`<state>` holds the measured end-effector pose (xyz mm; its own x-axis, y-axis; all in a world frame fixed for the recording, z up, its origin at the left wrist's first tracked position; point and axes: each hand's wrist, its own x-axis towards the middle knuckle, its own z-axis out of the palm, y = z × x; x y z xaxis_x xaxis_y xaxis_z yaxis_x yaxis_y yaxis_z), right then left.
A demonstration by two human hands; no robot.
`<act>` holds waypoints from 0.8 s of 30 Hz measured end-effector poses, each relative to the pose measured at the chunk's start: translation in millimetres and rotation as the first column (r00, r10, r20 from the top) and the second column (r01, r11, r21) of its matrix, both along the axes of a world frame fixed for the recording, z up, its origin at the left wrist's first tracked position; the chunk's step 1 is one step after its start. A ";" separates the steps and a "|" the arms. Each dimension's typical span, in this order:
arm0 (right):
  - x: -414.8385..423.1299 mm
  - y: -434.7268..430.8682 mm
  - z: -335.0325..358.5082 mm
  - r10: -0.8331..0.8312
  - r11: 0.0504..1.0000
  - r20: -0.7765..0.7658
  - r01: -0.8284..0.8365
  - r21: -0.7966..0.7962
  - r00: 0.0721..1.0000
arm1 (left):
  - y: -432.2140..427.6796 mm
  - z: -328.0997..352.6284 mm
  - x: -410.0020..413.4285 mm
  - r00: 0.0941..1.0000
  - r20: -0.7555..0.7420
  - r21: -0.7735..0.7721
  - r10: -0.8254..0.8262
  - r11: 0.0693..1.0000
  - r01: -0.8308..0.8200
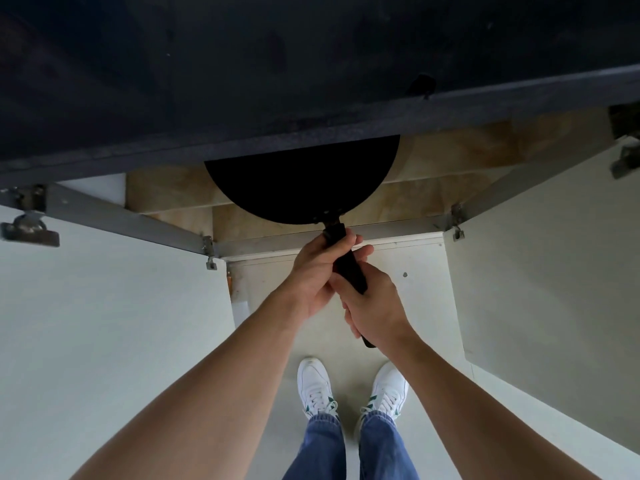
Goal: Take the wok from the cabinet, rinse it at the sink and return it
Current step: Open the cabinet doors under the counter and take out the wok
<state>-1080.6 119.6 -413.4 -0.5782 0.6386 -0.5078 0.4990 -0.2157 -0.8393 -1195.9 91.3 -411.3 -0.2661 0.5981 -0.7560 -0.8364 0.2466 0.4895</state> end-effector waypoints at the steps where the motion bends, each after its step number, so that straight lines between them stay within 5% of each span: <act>1: 1.3 -1.7 2.1 -0.001 1.000 -0.002 0.001 0.000 1.000 | -1.7 1.3 1.3 1.000 0.011 0.006 0.007 1.000 -0.007; 8: 29.7 -37.2 32.6 -0.078 0.991 -0.001 0.077 -0.111 0.997 | -30.5 24.7 27.9 0.998 0.048 -0.031 -0.034 0.999 0.035; 24: 138.3 -162.9 129.9 -0.184 0.978 0.175 0.198 -0.069 0.967 | -135.4 101.1 136.8 0.947 0.098 -0.083 -0.307 0.946 0.315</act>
<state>-942.2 -43.3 -283.4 -0.3522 0.6789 -0.6442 0.5726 -0.3882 -0.7221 -1059.1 -44.1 -310.2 -0.0131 0.5648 -0.8251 -0.7471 0.5429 0.3835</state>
